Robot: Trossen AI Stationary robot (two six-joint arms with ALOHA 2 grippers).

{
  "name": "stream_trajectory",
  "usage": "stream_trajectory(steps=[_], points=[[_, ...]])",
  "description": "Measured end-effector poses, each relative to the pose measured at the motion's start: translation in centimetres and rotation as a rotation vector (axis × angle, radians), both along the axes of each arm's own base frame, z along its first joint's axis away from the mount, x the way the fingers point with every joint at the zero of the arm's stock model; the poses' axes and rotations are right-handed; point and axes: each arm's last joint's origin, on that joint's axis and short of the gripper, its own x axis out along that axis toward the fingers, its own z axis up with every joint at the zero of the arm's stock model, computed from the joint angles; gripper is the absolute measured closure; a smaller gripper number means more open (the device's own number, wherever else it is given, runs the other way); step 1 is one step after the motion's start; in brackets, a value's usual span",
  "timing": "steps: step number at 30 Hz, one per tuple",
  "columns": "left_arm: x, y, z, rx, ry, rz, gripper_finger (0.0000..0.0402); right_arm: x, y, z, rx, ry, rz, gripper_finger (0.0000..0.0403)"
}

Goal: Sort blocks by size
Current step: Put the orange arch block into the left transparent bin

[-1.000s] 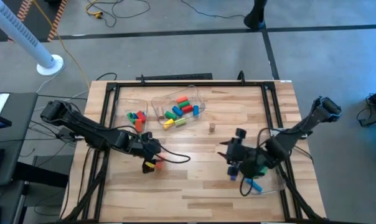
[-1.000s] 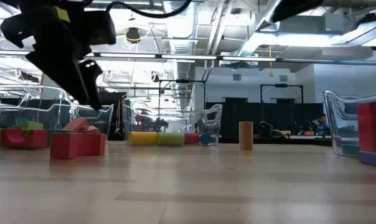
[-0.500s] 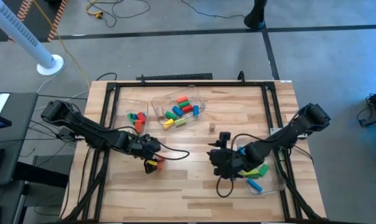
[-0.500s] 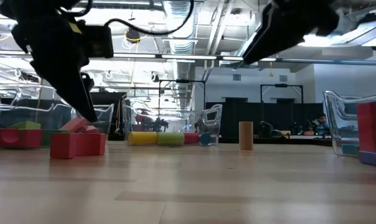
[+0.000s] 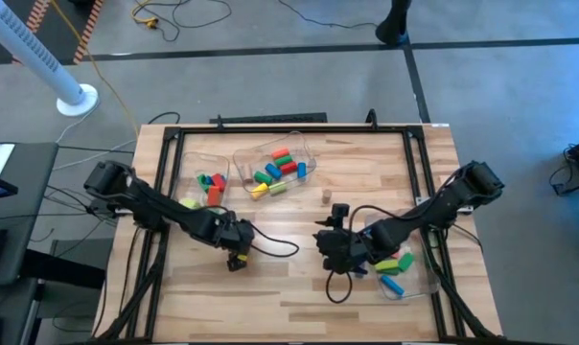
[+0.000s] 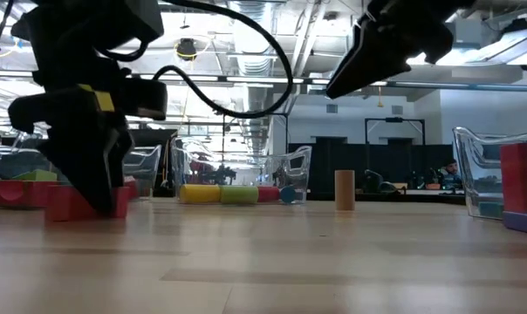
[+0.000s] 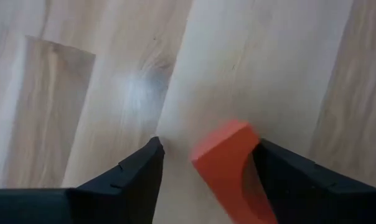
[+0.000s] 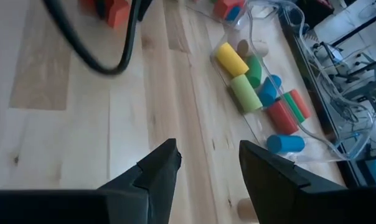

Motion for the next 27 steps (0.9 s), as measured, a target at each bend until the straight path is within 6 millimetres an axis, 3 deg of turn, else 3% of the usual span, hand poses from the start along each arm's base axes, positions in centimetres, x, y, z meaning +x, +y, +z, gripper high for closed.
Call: stream_trajectory(steps=[17,27], points=[[0.8,-0.4,-0.5,0.018,0.027,-0.123,0.0287,0.3,0.0,0.2,0.014,-0.034,-0.001,0.0199],[1.5,-0.7,0.3,0.038,0.014,-0.204,0.0294,0.3,0.0,0.2,0.018,-0.037,-0.004,0.0199]])
